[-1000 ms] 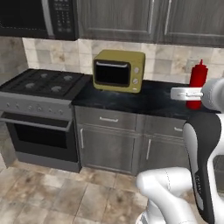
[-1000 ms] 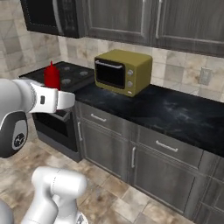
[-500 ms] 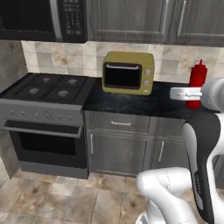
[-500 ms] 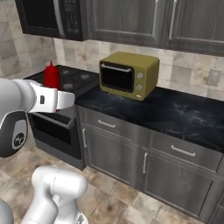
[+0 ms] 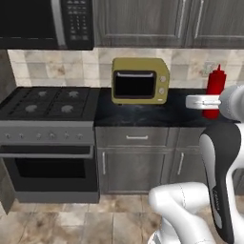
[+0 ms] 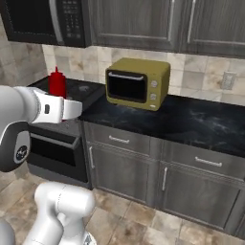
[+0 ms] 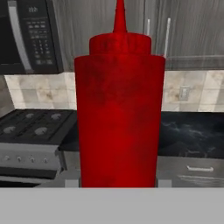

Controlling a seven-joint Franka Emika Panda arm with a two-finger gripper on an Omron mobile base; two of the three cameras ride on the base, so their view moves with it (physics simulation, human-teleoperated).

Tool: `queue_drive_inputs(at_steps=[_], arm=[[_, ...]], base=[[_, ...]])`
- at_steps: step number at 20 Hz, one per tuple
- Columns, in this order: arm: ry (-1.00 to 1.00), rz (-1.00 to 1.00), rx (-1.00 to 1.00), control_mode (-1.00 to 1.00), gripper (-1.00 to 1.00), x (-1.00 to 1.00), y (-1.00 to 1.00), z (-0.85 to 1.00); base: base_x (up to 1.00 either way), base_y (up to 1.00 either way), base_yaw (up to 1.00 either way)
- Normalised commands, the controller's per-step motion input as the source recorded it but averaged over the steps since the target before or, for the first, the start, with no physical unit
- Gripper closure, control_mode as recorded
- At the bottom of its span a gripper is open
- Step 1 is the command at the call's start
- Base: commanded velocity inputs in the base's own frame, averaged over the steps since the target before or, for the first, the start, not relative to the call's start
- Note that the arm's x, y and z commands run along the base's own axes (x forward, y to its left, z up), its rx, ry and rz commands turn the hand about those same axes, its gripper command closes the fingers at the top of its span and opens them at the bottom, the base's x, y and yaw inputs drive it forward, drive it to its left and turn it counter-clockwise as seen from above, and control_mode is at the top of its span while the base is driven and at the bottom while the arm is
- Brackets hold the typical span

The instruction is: Take 2 condiments from the cabinet and move them on the counter near the stove.Make sure the condiments are lined up with each other, next to each other.

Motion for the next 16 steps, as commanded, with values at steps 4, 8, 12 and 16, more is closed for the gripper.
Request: queue_drive_inputs(at_steps=[4,8,12,16], arm=[[0.00,0.00,0.00,1.00,1.00,0.00,0.00,0.00],[0.00,0.00,0.00,1.00,1.00,0.00,0.00,0.00],[0.00,0.00,0.00,1.00,1.00,0.00,0.00,0.00],[0.00,0.00,0.00,1.00,1.00,0.00,0.00,0.00]], base=[[0.39,0.68,-0.26],[0.39,0.72,-0.21],[0.41,0.61,-0.14],[0.50,0.45,-0.07]])
